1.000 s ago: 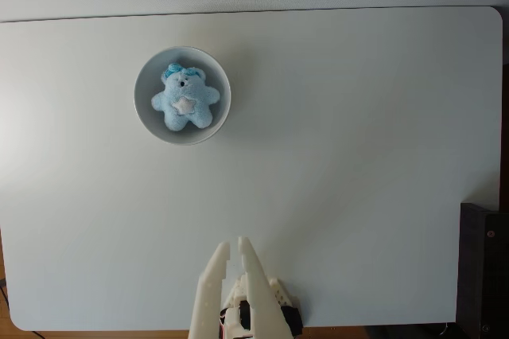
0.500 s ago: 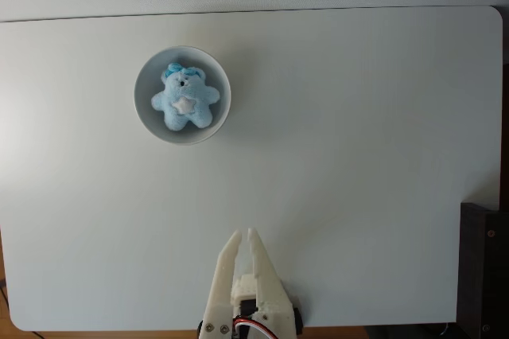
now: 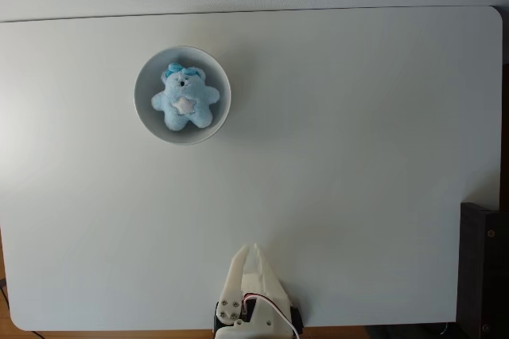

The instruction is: Grasp a skyblue doll and put it into the bowl.

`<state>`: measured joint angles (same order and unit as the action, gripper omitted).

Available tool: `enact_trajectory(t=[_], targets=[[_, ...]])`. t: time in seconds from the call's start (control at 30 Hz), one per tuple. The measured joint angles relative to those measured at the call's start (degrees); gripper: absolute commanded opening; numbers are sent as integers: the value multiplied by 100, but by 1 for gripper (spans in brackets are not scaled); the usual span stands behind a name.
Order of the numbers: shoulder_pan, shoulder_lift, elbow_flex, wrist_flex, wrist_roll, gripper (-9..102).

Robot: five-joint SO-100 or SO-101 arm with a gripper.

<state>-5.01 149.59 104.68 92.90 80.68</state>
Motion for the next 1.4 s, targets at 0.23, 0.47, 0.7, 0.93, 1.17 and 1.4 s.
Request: enact_trajectory(t=[0.23,0.47,0.7,0.93,1.17,1.4], targets=[[0,1512,2294,-1020,0,0],[0,2030,3656,-1626,0,0],[378,2074,4737,-2610,35,0],[527,2030,5695,-3138,35,0],[545,2030,5968,-3146,35,0],[554,2083,5985,-3146,35,0]])
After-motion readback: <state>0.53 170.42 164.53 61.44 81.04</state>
